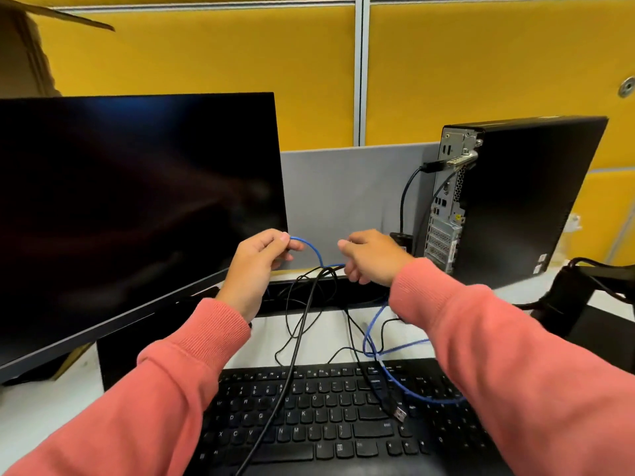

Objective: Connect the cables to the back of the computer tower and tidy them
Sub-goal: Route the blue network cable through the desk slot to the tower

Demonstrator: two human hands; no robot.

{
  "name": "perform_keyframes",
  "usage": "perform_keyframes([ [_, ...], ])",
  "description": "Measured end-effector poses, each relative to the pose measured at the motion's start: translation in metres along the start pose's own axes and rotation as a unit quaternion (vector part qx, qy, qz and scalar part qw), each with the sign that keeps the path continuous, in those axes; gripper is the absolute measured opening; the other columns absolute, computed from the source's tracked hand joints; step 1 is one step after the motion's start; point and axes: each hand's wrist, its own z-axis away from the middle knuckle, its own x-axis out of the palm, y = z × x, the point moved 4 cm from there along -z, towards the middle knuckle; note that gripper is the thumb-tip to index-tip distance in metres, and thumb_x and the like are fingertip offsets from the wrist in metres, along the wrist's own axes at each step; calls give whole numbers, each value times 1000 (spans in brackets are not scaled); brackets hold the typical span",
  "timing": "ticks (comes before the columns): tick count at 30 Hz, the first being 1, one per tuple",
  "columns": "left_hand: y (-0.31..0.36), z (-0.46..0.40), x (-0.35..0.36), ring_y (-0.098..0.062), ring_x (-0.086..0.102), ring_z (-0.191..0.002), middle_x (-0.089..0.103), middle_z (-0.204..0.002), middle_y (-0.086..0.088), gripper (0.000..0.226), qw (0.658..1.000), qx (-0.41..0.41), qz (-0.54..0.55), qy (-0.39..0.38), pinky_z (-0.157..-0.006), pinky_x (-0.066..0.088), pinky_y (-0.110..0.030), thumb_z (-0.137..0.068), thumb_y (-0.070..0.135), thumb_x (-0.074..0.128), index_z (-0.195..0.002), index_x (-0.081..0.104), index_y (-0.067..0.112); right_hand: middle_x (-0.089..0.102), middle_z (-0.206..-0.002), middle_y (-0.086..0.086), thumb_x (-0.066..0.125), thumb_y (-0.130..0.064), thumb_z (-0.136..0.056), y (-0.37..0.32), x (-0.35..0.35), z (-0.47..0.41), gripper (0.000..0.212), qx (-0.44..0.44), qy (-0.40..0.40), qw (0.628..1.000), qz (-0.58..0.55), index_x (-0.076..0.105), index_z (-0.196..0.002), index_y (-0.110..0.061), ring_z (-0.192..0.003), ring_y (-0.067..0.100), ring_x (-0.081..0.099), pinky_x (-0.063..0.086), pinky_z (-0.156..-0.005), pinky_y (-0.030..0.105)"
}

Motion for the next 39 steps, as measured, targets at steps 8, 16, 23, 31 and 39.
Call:
perform_keyframes([
  [8, -10, 25, 18, -22, 66, -84, 75, -89, -17, 26, 972, 48, -52, -224, -84, 52, -30, -91, 8, 57, -82, 78, -3, 59, -80, 15, 70, -6, -88, 25, 42, -34, 14, 159, 6, 958, -238, 59, -96, -3, -60, 23, 56, 50, -61, 29],
  [16, -28, 26, 24, -24, 70, -95, 77, -101, -14, 31, 930, -11, -106, -352, -89, 54, -33, -87, 11, 52, -89, 80, -3, 64, -84, 4, 73, 2, -77, 17, 49, -33, 27, 91, 80, 978, -170, 59, -80, -21, -76, 19, 59, 45, -66, 25],
  [23, -34, 8, 16, -26, 72, -83, 77, -99, -18, 74, 951, -234, 52, -193, -78, 54, -33, -106, 53, 25, -96, 79, 4, 58, -75, 9, 62, 15, -81, -57, 30, 15, 33, -214, 35, 948, -232, 52, -80, -17, -63, 13, 51, 42, -60, 16],
  [31, 23, -30, 32, -26, 62, -63, 65, -72, -14, 43, 948, -228, -54, -217, -62, 52, -28, -98, 39, 60, -78, 66, 2, 67, -77, 7, 65, 7, -79, -58, 46, 94, 26, -356, -135, 925, -7, 51, -73, -15, -76, 26, 64, 55, -79, 45],
  [39, 90, -33, 16, -13, 67, -55, 71, -69, -2, 36, 931, 155, -331, 4, -64, 55, -31, -103, 21, 48, -73, 66, 11, 71, -91, 21, 64, 5, -85, -26, -3, 77, 21, -178, -32, 969, -171, 56, -93, -13, -76, 29, 72, 56, -69, 41],
])
